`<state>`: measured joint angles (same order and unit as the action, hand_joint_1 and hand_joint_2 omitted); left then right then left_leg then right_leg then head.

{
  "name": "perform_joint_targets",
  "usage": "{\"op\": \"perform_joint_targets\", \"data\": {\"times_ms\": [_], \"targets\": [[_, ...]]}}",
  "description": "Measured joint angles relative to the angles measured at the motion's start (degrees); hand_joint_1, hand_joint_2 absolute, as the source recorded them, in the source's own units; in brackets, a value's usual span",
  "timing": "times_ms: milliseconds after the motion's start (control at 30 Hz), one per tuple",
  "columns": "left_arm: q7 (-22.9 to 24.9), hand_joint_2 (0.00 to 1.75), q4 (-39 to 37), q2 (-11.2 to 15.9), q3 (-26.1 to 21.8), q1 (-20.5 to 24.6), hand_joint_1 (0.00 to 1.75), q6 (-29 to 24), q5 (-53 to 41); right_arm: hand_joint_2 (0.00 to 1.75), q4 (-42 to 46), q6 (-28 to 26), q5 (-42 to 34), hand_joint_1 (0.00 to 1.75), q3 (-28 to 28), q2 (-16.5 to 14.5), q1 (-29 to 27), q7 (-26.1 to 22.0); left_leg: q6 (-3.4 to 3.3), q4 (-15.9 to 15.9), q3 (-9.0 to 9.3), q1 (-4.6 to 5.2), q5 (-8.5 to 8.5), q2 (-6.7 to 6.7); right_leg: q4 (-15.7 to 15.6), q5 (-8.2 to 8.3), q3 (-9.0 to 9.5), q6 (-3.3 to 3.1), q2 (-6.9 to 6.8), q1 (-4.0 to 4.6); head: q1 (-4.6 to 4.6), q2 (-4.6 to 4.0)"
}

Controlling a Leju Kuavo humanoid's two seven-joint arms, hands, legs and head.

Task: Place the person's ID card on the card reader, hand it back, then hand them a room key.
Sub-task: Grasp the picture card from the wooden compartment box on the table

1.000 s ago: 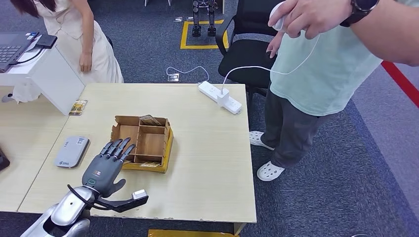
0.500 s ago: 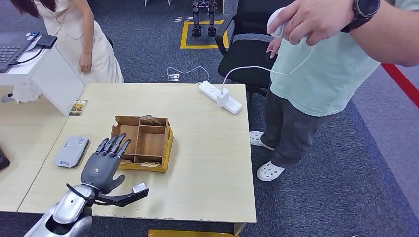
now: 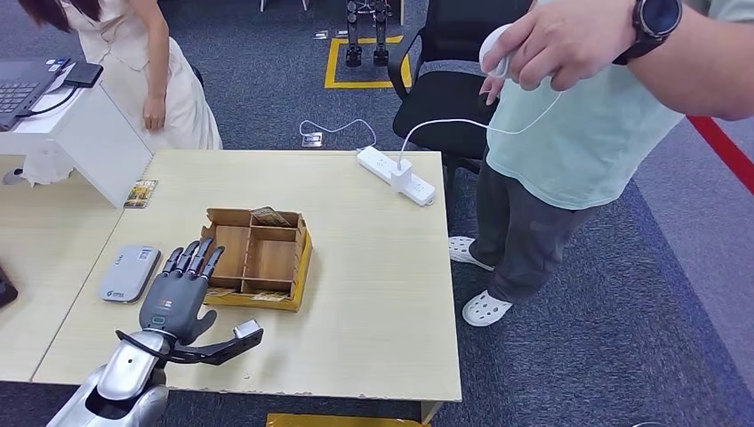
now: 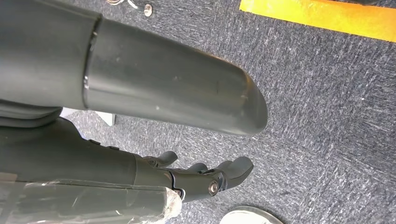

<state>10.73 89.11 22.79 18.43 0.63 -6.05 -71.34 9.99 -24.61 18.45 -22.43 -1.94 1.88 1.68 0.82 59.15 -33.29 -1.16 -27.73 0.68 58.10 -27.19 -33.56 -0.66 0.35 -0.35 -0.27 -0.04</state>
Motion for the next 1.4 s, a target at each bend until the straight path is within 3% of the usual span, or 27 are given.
{"op": "perform_joint_targets", "data": {"times_ms": [233, 367, 500, 1100, 1400], "targets": [[-0.09, 1.75, -0.89, -0.54, -0.35, 0.11, 0.0, 0.0, -0.03, 0.0, 0.0, -0.01, 0.0, 0.0, 0.03, 0.0, 0.0, -0.02, 0.0, 0.0, 0.0, 0.0, 0.0, 0.0, 0.0, 0.0, 0.0, 0.0, 0.0, 0.0, 0.01, 0.0], [-0.75, 1.75, -1.19, -0.59, -0.38, 0.28, 1.52, 0.43, 0.4, 0.0, 0.0, -0.01, 0.0, 0.0, 0.04, 0.0, 0.0, -0.05, 0.0, 0.0, 0.0, 0.0, 0.0, 0.0, 0.0, 0.0, 0.0, 0.0, 0.0, 0.0, 0.0, 0.0], [-1.78, 1.75, -1.86, -0.5, -0.43, 0.47, 1.75, 1.32, 1.36, 0.0, 0.0, -0.01, 0.0, 0.0, 0.07, 0.0, 0.01, -0.1, 0.0, 0.0, 0.0, 0.0, 0.0, 0.0, 0.0, 0.0, 0.0, 0.0, 0.0, 0.0, 0.0, 0.0], [-5.6, 1.75, -2.36, -0.62, -1.74, 0.65, 1.75, -0.92, 6.53, 0.0, 0.0, 0.02, 0.56, 0.0, 0.42, 0.0, 0.01, -0.04, 0.0, 0.0, -0.01, 0.0, 0.0, 0.0, 0.0, 0.0, 0.0, 0.0, 0.0, 0.0, 0.01, 0.0], [-7.43, 1.75, -2.01, 0.04, -5.38, 1.94, 1.75, -3.2, 9.3, 0.0, -0.01, 0.05, 0.85, 0.0, 0.42, 0.0, -0.04, -0.06, -0.02, 0.0, 0.0, 0.0, 0.02, 0.0, 0.01, 0.0, 0.0, 0.0, -0.01, 0.01, -0.01, 0.0]]}}
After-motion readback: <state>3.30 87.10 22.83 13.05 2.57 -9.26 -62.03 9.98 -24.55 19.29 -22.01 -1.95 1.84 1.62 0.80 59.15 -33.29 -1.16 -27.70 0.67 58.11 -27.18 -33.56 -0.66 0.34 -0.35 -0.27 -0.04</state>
